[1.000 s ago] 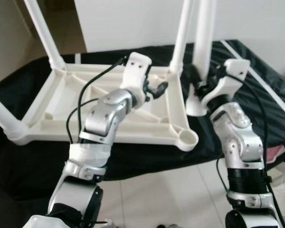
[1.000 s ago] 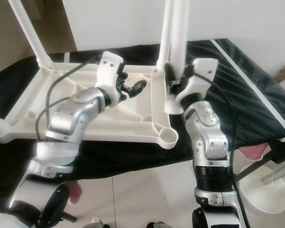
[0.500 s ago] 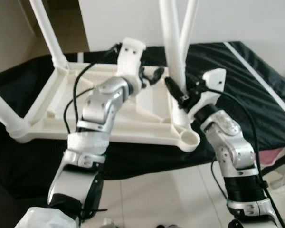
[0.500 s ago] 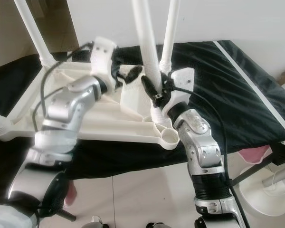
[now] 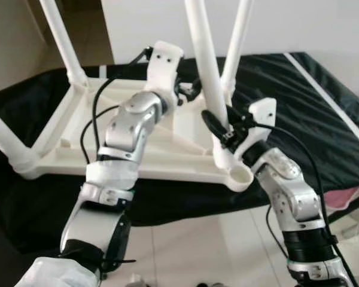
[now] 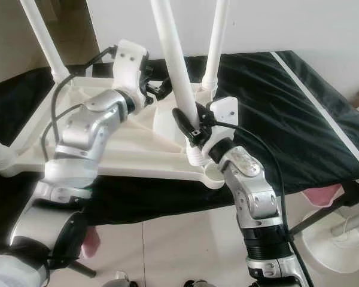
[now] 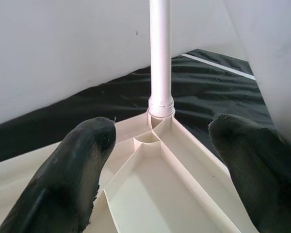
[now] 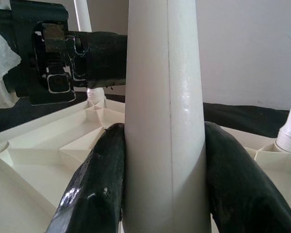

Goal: Building children table

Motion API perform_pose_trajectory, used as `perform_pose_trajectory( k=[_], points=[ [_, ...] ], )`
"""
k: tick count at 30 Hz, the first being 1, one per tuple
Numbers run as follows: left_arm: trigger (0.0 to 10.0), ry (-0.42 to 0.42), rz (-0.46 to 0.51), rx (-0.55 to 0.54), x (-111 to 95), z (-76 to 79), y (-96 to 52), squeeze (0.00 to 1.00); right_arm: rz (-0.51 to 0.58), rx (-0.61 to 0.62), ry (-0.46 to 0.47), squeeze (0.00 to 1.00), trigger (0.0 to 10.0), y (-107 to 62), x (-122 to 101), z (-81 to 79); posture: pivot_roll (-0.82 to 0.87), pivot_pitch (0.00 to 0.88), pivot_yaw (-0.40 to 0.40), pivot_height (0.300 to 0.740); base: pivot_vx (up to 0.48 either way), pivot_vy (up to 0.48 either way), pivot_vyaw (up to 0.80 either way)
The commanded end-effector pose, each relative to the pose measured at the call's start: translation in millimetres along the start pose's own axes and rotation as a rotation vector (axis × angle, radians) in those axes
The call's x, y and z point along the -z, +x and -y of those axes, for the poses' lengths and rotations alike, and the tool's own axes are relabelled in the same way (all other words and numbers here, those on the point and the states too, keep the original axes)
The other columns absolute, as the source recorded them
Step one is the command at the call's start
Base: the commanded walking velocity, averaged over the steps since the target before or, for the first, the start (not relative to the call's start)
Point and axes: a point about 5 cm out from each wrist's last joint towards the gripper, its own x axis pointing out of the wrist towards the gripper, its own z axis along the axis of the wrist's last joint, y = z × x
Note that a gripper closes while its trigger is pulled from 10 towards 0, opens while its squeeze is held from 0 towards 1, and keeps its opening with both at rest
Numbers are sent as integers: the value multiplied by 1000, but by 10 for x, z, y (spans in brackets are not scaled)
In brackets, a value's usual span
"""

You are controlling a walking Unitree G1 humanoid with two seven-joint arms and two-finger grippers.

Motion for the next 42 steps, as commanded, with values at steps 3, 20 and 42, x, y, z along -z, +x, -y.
perform_pose_trajectory(
  k=[3,20,42],
  points=[
    [10000,75,30,78,-22,193,13,0,-3,-64,1,0,10000,19,29,-100,15,15,-33,740,0,0,0],
    [10000,111,105,136,-153,330,-51,0,-46,-40,37,0,10000,123,117,-104,45,0,-47,740,0,0,0],
    [10000,103,182,153,-372,404,-107,0,-46,11,63,0,10000,161,117,-51,38,0,-48,740,0,0,0]
  ],
)
